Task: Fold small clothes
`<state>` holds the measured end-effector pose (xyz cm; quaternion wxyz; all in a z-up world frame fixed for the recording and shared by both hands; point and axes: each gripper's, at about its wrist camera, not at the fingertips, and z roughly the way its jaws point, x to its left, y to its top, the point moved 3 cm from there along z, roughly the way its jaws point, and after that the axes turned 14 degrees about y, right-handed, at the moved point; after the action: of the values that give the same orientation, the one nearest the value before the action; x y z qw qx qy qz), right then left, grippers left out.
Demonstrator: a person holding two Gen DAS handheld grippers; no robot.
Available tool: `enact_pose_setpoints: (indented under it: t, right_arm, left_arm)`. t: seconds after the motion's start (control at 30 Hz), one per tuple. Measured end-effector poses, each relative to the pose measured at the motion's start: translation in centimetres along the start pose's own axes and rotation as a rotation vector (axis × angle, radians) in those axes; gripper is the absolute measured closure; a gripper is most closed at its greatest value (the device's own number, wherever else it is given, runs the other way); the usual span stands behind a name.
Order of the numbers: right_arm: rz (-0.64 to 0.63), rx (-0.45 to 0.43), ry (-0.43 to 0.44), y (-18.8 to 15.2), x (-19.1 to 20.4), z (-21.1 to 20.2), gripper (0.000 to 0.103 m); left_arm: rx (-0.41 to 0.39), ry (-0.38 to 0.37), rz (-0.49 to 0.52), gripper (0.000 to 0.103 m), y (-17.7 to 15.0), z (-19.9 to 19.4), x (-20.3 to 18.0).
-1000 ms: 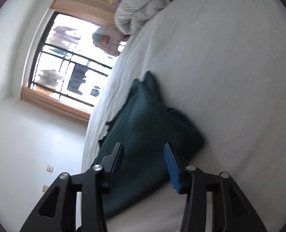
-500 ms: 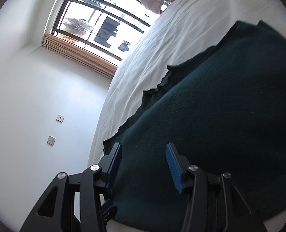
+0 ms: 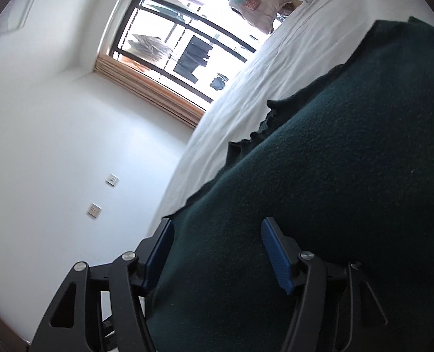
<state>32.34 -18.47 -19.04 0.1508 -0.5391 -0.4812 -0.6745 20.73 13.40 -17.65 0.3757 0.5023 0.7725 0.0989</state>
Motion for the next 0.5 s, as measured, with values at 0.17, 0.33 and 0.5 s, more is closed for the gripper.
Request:
enact_pose_setpoints:
  t: [0.17,0.33,0.5]
  right_arm:
    - [0.006,-0.02,0.033,0.0,0.1,0.1,0.038]
    - [0.006,-0.022,0.041,-0.1,0.1,0.3,0.039]
    - [0.01,-0.029,0.054,-0.1,0.1,0.4,0.039]
  left_arm:
    - [0.042,-0.041,-0.201,0.01,-0.2,-0.4,1.9]
    - [0.085,-0.094,-0.216,0.01,1.1,2.1,0.9]
    - [0.159,-0.138,-0.244,0.012,3.6,5.6,0.7]
